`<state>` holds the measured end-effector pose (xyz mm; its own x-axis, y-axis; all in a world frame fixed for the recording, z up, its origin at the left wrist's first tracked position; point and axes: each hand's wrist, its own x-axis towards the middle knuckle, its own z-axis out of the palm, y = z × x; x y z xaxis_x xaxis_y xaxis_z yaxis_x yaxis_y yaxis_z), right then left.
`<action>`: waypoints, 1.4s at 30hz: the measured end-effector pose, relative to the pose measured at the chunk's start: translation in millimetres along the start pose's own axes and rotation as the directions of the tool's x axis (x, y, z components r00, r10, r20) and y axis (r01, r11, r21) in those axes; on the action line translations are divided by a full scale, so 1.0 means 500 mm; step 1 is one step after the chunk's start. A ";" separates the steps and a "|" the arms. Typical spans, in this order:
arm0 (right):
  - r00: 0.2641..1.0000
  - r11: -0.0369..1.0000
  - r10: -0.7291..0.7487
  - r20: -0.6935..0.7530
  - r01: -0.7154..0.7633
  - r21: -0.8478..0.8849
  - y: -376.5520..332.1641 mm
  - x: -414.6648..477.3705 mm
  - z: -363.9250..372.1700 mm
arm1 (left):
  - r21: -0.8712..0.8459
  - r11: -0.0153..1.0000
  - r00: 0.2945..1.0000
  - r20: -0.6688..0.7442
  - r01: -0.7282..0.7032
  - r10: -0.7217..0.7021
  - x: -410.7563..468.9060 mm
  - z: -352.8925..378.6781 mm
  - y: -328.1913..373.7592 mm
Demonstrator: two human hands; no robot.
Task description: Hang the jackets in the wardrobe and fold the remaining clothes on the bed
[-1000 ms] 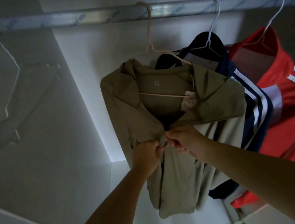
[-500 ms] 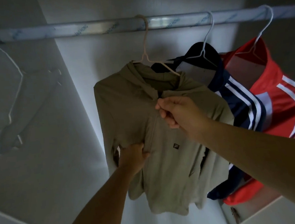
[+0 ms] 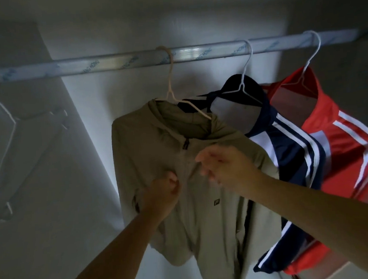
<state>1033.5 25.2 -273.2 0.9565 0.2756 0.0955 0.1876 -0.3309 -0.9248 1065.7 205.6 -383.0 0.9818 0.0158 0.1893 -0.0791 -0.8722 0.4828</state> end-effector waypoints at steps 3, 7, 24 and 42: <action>0.901 0.878 -0.350 -0.257 0.220 -0.426 0.032 -0.016 -0.072 | -0.239 0.958 0.950 -0.303 -0.159 0.082 0.011 -0.069 0.060; 0.930 0.726 -0.295 -0.221 0.068 -0.685 0.072 -0.027 -0.126 | -0.288 0.898 0.887 -0.421 -0.332 0.193 0.064 -0.139 0.179; 0.921 0.339 -0.369 0.129 0.262 -0.904 -0.006 -0.038 -0.158 | -0.325 0.864 0.909 0.301 0.383 -0.289 0.209 -0.166 0.260; 0.904 0.628 -0.175 -0.391 -0.203 -0.751 0.023 0.061 -0.210 | -0.385 0.922 0.945 -0.287 0.039 -0.160 0.157 -0.163 0.239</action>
<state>1088.5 -65.0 -242.4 0.9188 -0.0460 0.3921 0.0909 -0.9419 -0.3234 1119.1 142.3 -240.8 0.8904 0.2945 0.3472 -0.1013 -0.6153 0.7817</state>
